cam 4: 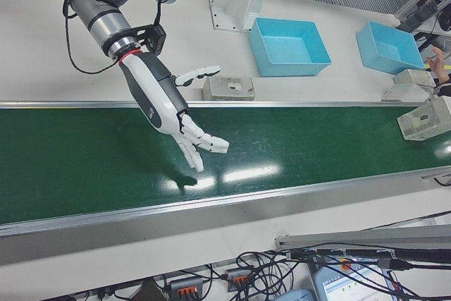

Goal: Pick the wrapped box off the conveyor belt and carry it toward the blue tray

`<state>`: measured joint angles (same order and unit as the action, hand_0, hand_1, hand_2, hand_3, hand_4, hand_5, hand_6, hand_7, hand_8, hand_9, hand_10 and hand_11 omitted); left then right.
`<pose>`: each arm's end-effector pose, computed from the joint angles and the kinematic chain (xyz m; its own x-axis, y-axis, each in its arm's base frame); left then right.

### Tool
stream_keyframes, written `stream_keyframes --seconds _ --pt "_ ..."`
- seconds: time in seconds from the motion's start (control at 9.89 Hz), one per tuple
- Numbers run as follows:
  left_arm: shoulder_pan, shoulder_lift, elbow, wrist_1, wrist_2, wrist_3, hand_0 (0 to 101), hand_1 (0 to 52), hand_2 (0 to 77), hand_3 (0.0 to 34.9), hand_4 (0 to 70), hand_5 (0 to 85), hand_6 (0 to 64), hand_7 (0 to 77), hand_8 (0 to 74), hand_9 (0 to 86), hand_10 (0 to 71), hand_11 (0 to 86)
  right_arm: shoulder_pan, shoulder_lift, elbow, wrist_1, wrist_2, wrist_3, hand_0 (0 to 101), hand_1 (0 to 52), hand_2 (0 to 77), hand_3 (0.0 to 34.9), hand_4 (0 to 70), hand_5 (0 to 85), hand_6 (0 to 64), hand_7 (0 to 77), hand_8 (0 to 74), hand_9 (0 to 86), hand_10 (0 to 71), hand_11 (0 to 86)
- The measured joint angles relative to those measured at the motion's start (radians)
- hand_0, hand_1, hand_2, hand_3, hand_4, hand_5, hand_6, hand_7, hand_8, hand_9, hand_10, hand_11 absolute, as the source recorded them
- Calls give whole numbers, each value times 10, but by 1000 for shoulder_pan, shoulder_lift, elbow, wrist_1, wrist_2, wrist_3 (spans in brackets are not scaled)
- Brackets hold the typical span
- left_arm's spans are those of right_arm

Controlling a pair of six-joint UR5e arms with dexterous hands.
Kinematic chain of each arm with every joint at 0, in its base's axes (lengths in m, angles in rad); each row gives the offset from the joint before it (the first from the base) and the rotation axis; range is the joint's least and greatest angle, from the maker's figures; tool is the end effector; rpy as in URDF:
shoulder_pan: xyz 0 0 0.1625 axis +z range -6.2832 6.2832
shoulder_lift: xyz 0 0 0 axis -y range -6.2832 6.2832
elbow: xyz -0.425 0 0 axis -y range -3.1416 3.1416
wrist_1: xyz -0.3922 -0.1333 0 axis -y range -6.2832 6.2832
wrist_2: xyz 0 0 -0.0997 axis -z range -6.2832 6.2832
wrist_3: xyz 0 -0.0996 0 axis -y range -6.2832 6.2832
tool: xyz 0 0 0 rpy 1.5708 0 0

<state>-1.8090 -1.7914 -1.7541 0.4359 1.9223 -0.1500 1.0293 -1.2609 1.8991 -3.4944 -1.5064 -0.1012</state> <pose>-0.2246 -0.5052 0.5257 -0.9813 -0.1070 0.1603 -0.1559 -0.0476 -0.9866 -0.1731 -0.5588 0.4013 -0.8971 0.4347 0.0789 0.0548 0.2866 -0.9565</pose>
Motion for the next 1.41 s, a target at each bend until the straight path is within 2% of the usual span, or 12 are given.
stream_keyframes --seconds 0.71,1.01,1.11,1.21,1.31,1.41 --pt "0 0 0 0 0 0 0 0 11 0 0 11 0 5 5 0 5 0 -1 -1 0 0 0 -1 480 147 104 76 87 169 22 169 0 22 0 22" --pt "0 0 0 0 0 0 0 0 11 0 0 11 0 5 5 0 5 0 -1 -1 -1 23 0 -2 477 136 93 44 93 169 16 164 0 22 16 22" --pt "0 0 0 0 0 0 0 0 11 0 0 5 0 5 5 0 5 0 -1 -1 -1 36 3 -2 477 131 93 33 93 158 0 136 0 22 16 49" --pt "0 0 0 0 0 0 0 0 11 0 0 5 0 5 5 0 5 5 -1 -1 -1 43 6 -3 475 104 93 21 115 147 0 142 0 22 33 49" --pt "0 0 0 0 0 0 0 0 11 0 0 5 0 5 5 0 5 5 0 -2 -1 47 8 -3 475 104 93 21 115 147 0 142 0 22 33 49" --pt "0 0 0 0 0 0 0 0 5 0 0 11 0 5 5 0 5 0 -1 -2 -3 49 8 -3 472 104 114 20 158 158 22 158 0 16 22 49"
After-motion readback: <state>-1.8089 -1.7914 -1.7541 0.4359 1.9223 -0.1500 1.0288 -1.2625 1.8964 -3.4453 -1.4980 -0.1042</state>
